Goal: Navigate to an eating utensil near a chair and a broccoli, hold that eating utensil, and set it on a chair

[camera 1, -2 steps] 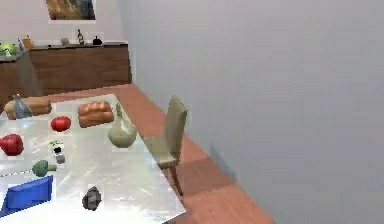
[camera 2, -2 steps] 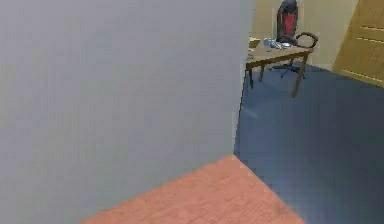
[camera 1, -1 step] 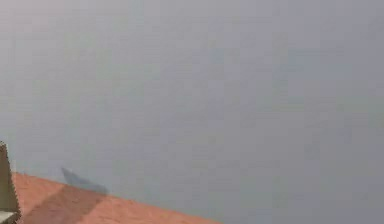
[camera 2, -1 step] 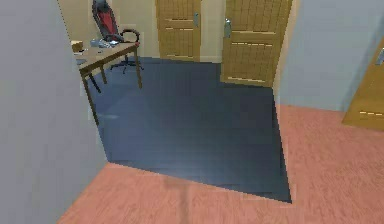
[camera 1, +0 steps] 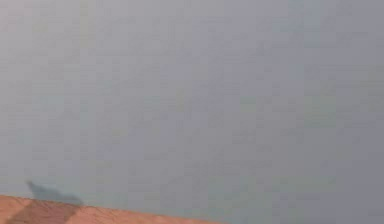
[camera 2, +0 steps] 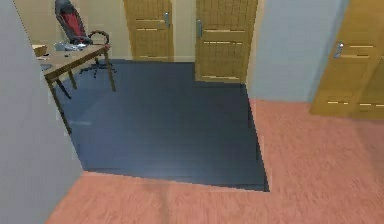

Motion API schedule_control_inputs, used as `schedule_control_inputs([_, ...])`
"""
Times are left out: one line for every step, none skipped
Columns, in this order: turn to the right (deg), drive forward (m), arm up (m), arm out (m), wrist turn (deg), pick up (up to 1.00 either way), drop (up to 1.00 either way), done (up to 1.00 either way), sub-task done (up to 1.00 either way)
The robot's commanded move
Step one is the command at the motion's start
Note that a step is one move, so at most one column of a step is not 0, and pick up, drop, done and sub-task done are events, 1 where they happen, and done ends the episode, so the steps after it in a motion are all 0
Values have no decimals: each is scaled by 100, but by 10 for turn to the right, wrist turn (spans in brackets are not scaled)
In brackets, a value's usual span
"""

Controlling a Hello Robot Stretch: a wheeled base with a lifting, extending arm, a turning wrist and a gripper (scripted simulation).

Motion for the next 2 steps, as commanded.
schedule_control_inputs([30,0,0,0,0,0,0,0,0])
schedule_control_inputs([0,50,0,0,0,0,0,0,0])
